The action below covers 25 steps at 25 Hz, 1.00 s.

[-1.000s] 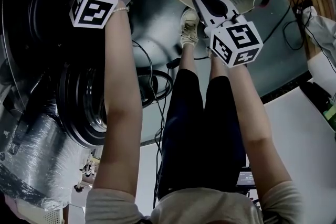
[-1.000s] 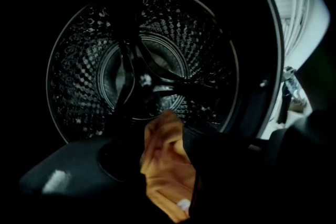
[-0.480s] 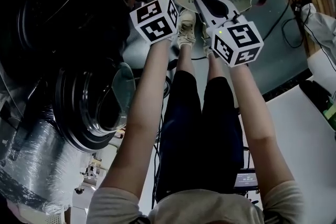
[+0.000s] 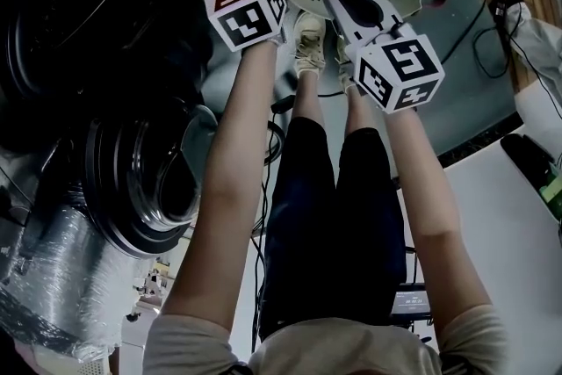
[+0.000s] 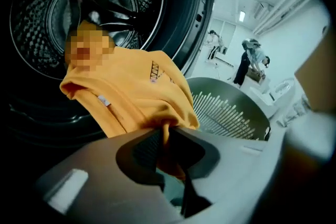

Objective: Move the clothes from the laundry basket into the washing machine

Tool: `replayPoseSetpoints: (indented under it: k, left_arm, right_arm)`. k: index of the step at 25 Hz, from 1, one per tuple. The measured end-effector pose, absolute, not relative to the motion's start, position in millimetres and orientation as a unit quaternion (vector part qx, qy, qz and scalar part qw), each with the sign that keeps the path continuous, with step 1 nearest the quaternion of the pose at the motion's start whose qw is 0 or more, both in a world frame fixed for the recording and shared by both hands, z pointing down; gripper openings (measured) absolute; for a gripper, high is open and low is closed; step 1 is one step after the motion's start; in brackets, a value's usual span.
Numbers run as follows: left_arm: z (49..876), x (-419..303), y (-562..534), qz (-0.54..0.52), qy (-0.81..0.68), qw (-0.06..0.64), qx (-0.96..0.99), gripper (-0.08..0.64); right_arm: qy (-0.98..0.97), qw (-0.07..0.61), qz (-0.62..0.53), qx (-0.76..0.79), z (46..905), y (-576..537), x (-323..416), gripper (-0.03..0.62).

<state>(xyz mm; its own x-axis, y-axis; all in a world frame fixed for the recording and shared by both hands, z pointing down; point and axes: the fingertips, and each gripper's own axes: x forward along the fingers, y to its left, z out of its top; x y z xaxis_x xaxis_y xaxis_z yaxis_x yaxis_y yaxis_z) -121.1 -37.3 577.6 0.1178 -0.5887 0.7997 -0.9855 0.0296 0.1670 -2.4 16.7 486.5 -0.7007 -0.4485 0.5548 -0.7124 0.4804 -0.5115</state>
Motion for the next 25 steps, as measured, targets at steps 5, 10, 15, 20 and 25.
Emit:
replayPoseSetpoints:
  k: [5,10,15,20,25]
  left_arm:
    - [518.5,-138.8,-55.6,0.202,-0.636,0.318,0.674,0.026]
    - [481.3,-183.9,-87.9,0.182,-0.663,0.263,0.676,0.026]
    - [451.1,-230.7,-120.1,0.161,-0.696,0.214,0.666,0.026]
    - [408.0,-276.1,-141.2,0.129,-0.766,0.144,0.614,0.026]
    - [398.6,-291.7,-144.8,0.128,-0.8,0.105,0.577,0.029]
  right_arm:
    - [-0.842,0.178,0.376,0.342,482.6,14.3,-6.3,0.018]
    - [-0.842,0.171,0.38,0.344,475.3,10.8,-9.5,0.017]
    - [-0.846,0.168,0.378,0.336,471.2,11.7,-16.6,0.017]
    - [-0.849,0.157,0.369,0.344,466.1,6.5,-17.2,0.015]
    - [-0.849,0.148,0.372,0.345,465.9,4.4,-16.5,0.014]
